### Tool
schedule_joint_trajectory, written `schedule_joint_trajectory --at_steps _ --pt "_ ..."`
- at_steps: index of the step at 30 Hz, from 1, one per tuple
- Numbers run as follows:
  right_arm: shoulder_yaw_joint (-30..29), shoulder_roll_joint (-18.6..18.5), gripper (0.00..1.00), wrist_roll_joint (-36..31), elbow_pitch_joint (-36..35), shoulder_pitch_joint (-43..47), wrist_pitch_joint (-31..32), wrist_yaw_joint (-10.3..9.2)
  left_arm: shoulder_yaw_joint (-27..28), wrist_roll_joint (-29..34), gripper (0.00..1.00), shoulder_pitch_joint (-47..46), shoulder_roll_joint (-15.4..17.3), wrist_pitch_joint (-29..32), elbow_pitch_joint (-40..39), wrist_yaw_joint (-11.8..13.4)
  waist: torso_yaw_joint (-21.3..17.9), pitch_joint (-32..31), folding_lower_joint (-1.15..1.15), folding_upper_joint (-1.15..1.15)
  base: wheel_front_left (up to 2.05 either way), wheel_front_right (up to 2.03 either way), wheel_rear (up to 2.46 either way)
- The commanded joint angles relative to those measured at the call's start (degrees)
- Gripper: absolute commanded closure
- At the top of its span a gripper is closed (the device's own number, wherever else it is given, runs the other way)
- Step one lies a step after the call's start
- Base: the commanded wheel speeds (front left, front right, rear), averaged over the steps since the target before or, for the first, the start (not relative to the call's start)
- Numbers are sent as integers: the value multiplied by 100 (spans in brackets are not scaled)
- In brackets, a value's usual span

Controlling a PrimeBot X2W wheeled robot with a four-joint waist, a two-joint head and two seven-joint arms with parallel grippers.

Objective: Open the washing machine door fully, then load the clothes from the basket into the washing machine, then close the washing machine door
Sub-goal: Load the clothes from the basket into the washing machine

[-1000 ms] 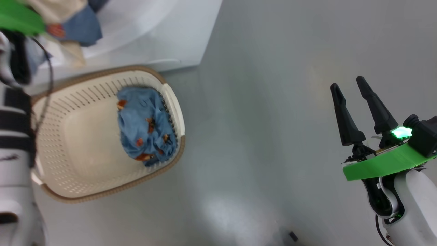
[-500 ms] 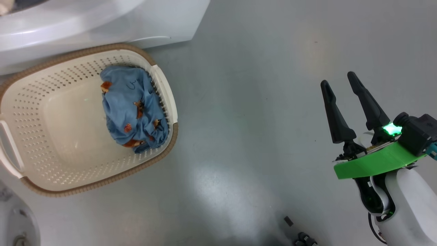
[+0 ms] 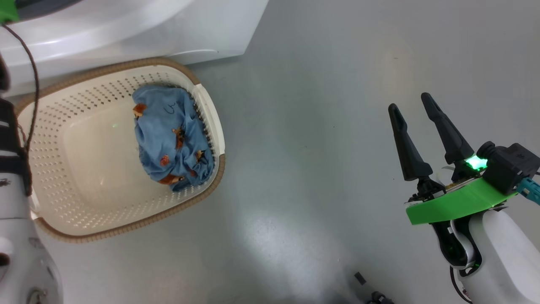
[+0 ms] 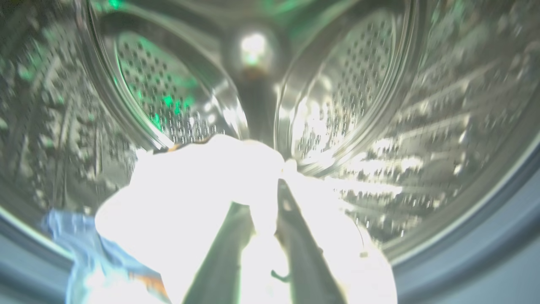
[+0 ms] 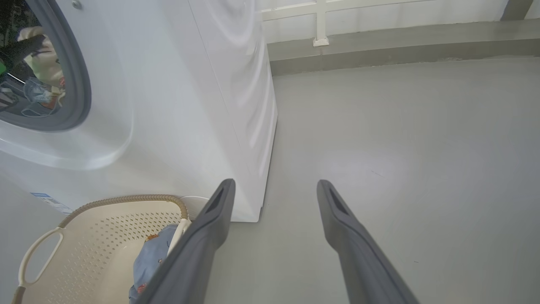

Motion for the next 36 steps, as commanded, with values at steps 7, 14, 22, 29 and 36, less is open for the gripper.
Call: schedule_joint_trajectory --at_steps 7,14,22,29,36 --pt "108 -14 0 -22 -34 60 -46 31 -226 109 0 -412 389 9 1283 -29 -53 -134 0 0 0 0 0" --pt "123 6 0 -6 17 50 -46 31 -380 79 0 -437 359 -4 1895 -33 -6 -349 0 0 0 0 0" --pt "195 -23 0 21 52 6 -46 31 -640 -180 0 -128 187 -28 1428 -36 147 -644 0 0 0 0 0" --pt "205 -81 0 70 131 20 -46 31 -1015 -583 0 859 154 -29 440 -37 329 -1131 0 0 0 0 0" --pt "156 -161 0 116 170 160 -46 31 -1279 -767 0 2062 96 -30 -503 -37 569 -1680 0 0 0 0 0"
